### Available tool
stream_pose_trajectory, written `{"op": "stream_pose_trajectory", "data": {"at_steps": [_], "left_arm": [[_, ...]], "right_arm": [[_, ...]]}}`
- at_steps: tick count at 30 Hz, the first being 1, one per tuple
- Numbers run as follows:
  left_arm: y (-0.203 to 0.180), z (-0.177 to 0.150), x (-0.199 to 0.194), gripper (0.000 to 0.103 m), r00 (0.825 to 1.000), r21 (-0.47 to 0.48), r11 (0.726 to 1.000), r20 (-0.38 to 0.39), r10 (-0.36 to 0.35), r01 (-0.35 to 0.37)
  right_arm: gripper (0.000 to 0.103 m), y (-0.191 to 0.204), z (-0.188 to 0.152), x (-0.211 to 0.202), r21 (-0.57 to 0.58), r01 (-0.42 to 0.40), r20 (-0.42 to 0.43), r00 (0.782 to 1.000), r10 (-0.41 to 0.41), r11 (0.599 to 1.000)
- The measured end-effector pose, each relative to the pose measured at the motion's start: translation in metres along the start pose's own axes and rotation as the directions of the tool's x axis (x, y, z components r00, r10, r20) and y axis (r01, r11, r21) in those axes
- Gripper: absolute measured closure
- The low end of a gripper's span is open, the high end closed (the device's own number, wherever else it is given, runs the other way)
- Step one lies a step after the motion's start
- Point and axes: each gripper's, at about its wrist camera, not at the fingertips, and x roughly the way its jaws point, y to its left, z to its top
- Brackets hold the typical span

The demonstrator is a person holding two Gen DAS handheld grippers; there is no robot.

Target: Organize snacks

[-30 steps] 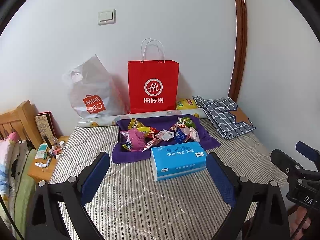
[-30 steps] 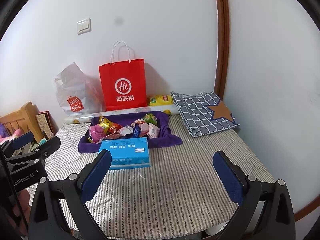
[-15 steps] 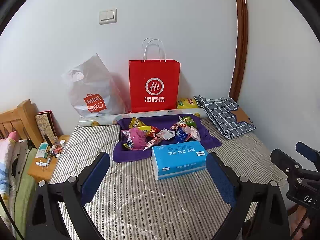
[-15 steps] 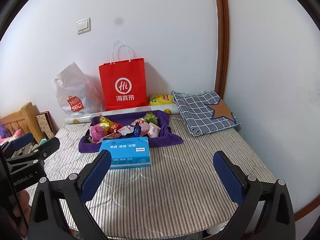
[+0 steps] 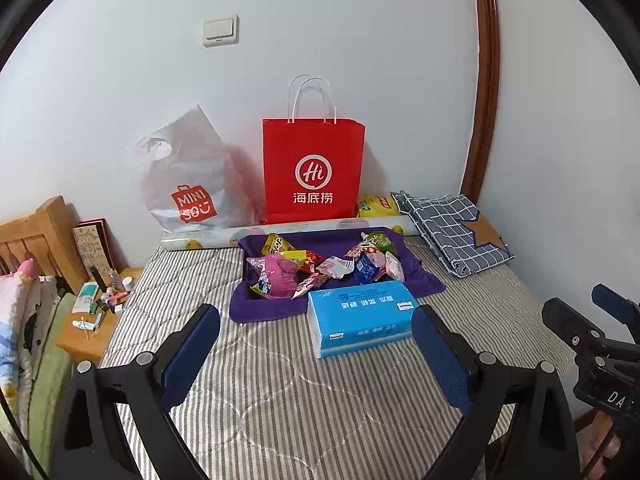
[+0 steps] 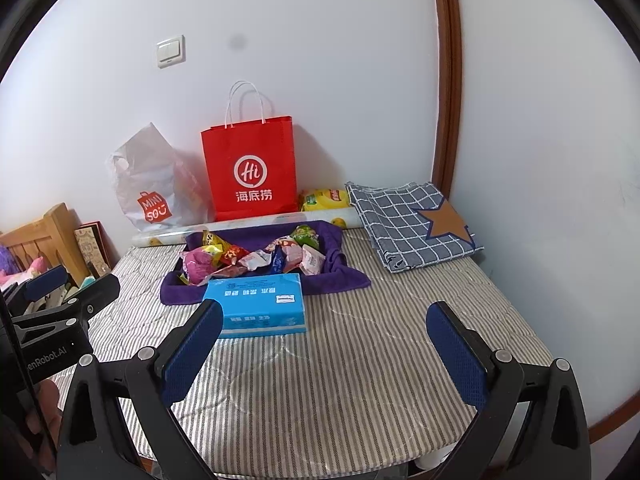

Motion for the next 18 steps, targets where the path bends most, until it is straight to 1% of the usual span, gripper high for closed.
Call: {"op": "stream_pose_trajectory", "data": {"at_steps": [18], "left_arm": [[0.0059,0.0003,-0.0024,0.006,1.0,-0.007,1.0,0.006,0.005,-0.005]], "right_arm": [[0.002,0.0046,-0.0002,-0.0019,-0.005,-0.011,0.01,1.0,0.011,1.0]]}}
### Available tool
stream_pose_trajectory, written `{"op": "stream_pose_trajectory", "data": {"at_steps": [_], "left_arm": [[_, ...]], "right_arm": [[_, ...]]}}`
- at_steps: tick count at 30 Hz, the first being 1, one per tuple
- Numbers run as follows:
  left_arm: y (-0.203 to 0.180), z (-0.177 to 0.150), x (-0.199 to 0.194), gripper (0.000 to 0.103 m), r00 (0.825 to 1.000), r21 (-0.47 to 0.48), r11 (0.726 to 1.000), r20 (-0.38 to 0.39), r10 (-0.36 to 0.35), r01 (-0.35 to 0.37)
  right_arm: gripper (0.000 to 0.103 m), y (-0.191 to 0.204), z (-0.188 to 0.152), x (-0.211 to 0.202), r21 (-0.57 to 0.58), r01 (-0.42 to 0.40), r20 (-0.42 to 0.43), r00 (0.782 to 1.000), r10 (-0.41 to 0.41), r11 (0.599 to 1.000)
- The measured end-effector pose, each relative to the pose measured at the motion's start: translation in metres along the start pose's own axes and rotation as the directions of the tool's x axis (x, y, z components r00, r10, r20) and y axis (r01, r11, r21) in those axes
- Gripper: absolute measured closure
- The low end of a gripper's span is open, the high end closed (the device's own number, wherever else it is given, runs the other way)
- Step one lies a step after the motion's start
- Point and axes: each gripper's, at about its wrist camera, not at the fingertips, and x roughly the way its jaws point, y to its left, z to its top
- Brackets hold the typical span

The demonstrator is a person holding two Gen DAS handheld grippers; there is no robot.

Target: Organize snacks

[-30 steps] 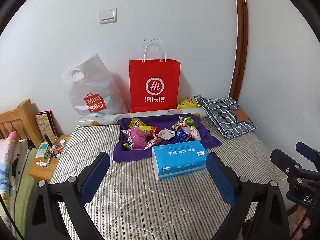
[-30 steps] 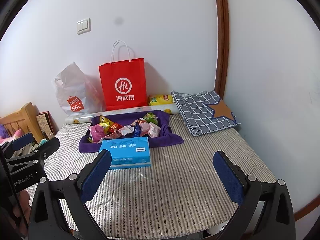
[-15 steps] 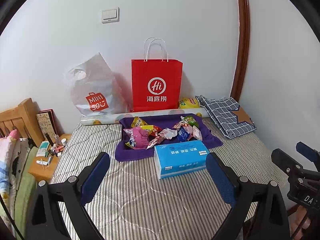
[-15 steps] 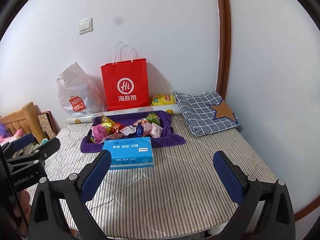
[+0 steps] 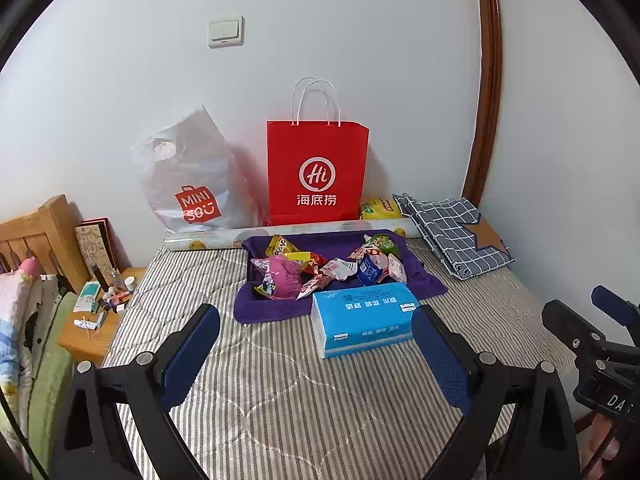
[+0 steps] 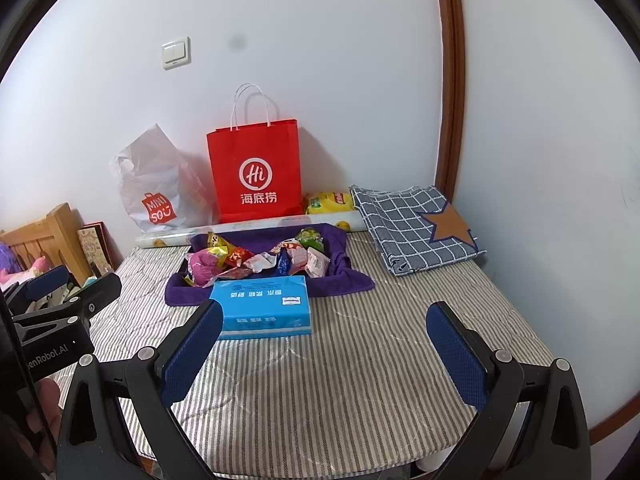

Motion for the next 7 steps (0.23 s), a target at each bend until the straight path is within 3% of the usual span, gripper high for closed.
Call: {"op": "stream_pose_trajectory", "data": {"at_steps": [7], "left_arm": [[0.0019,0.0007,0.0012,0.006,1.0,0.002,1.0,0.01,-0.001,0.001]], "right_arm": [[0.002,0.0057,0.0011,0.0,-0.014,-0.007,0.004,1.0,0.007,1.0]]}}
